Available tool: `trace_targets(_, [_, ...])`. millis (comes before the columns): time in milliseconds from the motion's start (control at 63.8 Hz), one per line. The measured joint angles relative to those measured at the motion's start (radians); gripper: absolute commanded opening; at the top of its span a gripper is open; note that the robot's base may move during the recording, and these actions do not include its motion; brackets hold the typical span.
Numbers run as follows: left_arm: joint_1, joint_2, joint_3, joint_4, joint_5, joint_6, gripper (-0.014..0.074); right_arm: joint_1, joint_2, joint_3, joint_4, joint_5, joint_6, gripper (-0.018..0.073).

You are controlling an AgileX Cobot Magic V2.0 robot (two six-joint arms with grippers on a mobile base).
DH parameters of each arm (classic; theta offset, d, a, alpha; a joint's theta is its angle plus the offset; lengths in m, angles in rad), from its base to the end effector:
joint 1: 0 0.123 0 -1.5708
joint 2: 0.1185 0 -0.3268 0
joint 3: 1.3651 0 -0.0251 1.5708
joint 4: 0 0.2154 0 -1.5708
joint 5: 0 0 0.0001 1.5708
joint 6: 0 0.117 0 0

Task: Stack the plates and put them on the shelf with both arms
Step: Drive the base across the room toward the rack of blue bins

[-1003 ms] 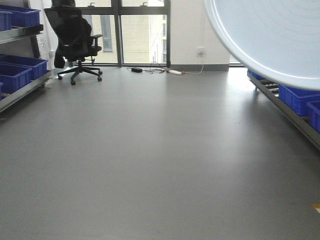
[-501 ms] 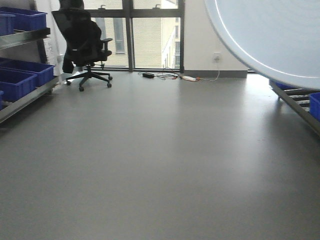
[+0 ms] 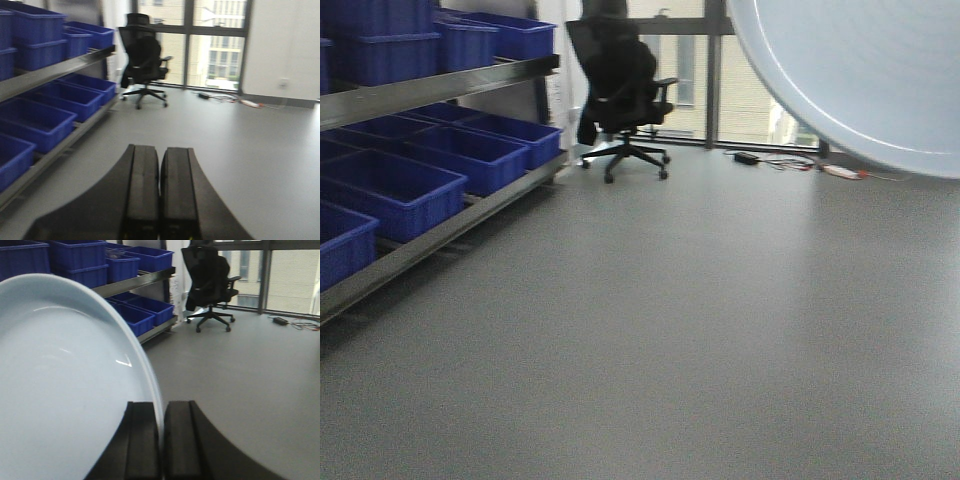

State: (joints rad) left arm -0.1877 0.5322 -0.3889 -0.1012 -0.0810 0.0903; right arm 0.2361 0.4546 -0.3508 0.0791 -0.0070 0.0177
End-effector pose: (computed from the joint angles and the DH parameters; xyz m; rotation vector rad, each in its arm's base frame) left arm 0.0723 -0.0128 0.3367 0.1305 1.5427 -0.1507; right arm 0.0566 0.0136 0.3205 -0.1100 1.5826 0.2599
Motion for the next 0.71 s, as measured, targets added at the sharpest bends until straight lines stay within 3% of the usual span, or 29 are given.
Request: trace_targets(705, [0.0,0.0,0.0,0.0,0.0,0.0,0.008,0.0,0.0,0.0,0.0,0.0,0.0,0.0048])
